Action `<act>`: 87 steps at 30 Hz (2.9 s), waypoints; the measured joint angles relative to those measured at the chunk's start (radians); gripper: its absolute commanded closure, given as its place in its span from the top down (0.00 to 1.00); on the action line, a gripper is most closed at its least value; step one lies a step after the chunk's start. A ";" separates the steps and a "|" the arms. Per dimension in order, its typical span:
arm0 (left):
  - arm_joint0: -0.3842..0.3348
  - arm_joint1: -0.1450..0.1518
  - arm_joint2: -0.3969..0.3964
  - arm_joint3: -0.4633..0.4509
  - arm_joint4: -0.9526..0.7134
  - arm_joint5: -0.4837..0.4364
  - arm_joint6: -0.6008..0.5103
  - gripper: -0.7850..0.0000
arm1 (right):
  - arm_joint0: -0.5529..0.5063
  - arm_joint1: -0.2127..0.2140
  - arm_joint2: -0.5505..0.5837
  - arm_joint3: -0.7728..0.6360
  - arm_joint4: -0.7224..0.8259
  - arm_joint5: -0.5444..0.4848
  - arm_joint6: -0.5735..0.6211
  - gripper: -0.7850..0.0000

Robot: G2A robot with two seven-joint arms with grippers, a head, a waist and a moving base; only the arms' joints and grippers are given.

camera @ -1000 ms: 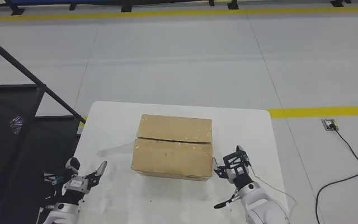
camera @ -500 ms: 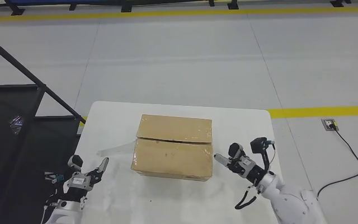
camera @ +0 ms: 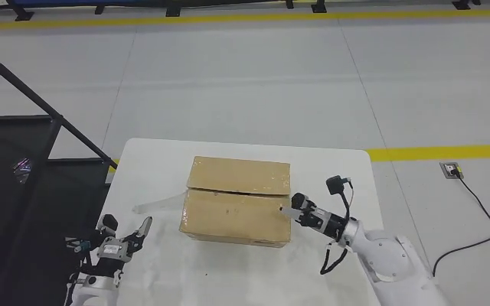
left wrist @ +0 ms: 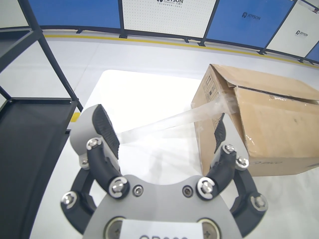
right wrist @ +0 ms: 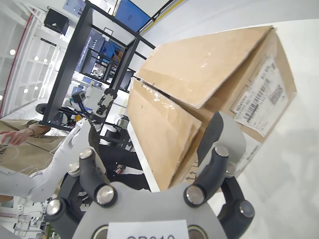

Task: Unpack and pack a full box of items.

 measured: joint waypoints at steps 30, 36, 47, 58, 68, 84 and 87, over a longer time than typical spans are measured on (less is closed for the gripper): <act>0.050 0.014 -0.067 -0.032 0.024 -0.438 -0.015 1.00 | -0.131 0.149 -0.036 -0.158 0.087 -0.207 0.369 1.00; 0.054 0.027 -0.057 0.010 0.221 -0.543 -0.004 1.00 | -0.076 0.136 -0.087 -0.142 0.089 -0.069 0.261 1.00; 0.042 0.031 -0.005 0.060 0.401 -0.483 0.074 1.00 | -0.041 0.133 -0.063 -0.173 0.383 0.064 0.227 1.00; 0.043 0.031 -0.005 0.060 0.400 -0.484 0.074 1.00 | -0.042 0.133 -0.064 -0.172 0.382 0.065 0.225 1.00; 0.029 0.031 -0.010 0.060 0.326 -0.466 0.049 1.00 | 0.136 0.093 -0.189 0.076 0.668 0.265 0.205 1.00; 0.041 0.033 -0.002 0.063 0.309 -0.435 0.062 1.00 | 0.292 0.044 -0.285 0.272 0.674 0.288 0.089 1.00; 0.043 0.034 0.000 0.064 0.307 -0.436 0.063 1.00 | 0.301 0.036 -0.290 0.257 0.635 0.262 0.009 1.00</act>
